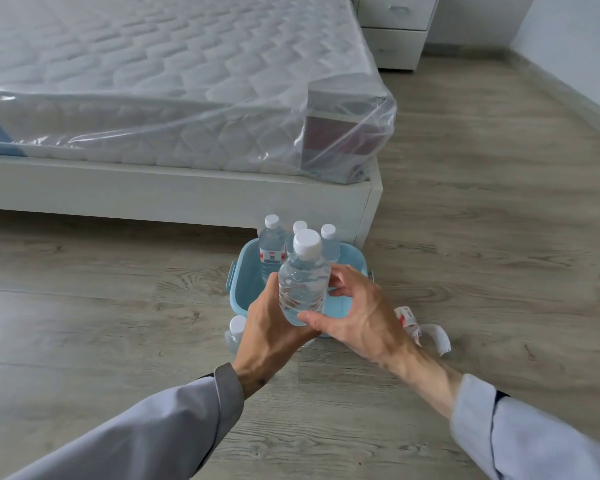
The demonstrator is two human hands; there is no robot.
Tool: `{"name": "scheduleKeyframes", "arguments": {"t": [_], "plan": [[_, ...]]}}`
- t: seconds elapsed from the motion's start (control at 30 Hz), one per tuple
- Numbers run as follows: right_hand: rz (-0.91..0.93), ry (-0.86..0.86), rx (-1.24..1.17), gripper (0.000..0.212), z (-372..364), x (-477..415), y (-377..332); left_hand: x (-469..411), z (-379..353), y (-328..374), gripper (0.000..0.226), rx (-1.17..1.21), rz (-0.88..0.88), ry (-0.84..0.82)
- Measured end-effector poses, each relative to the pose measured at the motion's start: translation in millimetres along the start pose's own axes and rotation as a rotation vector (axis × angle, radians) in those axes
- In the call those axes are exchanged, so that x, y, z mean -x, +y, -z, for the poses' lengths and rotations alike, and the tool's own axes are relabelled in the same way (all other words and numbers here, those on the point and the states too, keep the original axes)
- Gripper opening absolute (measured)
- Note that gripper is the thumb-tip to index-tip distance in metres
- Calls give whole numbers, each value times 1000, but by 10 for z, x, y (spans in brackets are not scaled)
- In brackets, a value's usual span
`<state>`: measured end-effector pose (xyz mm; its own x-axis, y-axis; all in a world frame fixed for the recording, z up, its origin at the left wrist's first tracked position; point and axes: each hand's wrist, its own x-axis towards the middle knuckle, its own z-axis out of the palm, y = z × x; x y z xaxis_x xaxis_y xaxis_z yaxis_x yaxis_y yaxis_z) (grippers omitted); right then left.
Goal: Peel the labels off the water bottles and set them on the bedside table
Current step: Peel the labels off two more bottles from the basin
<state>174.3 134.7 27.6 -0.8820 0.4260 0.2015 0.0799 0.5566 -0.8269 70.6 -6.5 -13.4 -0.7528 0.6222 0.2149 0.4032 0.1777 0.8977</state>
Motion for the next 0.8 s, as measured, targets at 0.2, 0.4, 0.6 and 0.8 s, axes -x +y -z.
{"name": "scheduleKeyframes", "arguments": {"t": [0.2,0.4,0.6,0.8], "plan": [[-11,20,-23,66,-137,16,-33,82,96,-18,74,16,-15,-54],[-43,-15,-19,64,-233,141,139,237,620,-305,95,-162,-81,-31],[-102,-38,6,52,-335,267,374,515,1045,-943,106,-295,149,26],[-156,-63,4,56,-441,310,599,498,835,-1249,96,-263,288,-275]]}}
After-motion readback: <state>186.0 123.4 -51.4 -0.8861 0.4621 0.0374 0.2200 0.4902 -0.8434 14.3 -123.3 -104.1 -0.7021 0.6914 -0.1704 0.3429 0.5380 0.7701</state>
